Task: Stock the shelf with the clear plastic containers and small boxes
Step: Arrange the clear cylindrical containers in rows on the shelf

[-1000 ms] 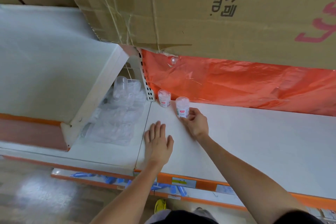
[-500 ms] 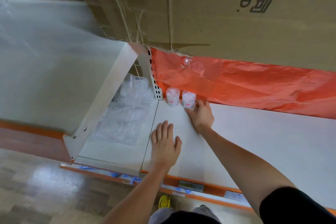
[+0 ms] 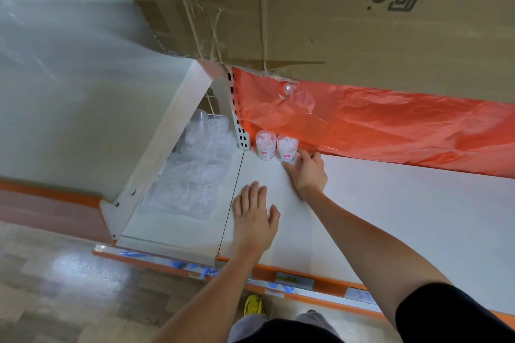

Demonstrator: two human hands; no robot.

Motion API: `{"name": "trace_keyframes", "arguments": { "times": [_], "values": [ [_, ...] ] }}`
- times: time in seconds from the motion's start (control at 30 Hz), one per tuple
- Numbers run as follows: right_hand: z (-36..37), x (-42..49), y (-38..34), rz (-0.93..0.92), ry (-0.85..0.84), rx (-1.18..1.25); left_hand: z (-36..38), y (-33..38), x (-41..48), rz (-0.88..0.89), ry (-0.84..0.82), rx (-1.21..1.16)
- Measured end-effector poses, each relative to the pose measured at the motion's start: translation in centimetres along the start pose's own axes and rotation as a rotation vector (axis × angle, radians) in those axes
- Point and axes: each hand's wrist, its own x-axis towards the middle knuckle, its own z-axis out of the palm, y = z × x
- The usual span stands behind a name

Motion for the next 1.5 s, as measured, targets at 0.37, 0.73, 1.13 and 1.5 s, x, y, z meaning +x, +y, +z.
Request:
{"name": "trace_keyframes", "arguments": {
  "times": [0.37,0.73,1.13,1.5],
  "values": [
    [0.2,-0.1,-0.3,0.024,-0.017,-0.057,-0.2,0.0,0.0,-0.006,-0.027,-0.004],
    [-1.2,-7.1,2.6,-0.129,-0.010,0.190,-1.0,0.3,-0.1,-0.018,-0.066,0.010],
    [-2.6,-12.9,4.8,-0.303,-0.057,0.114,-5.7,0.0,-3.2,0.016,-0.101,-0.043],
    [-1.1,-15.1,-2.1,-0.389,-0.032,0.107,-10.2,-5.9,-4.7,0.127,0.074,-0.143]
  ]
}}
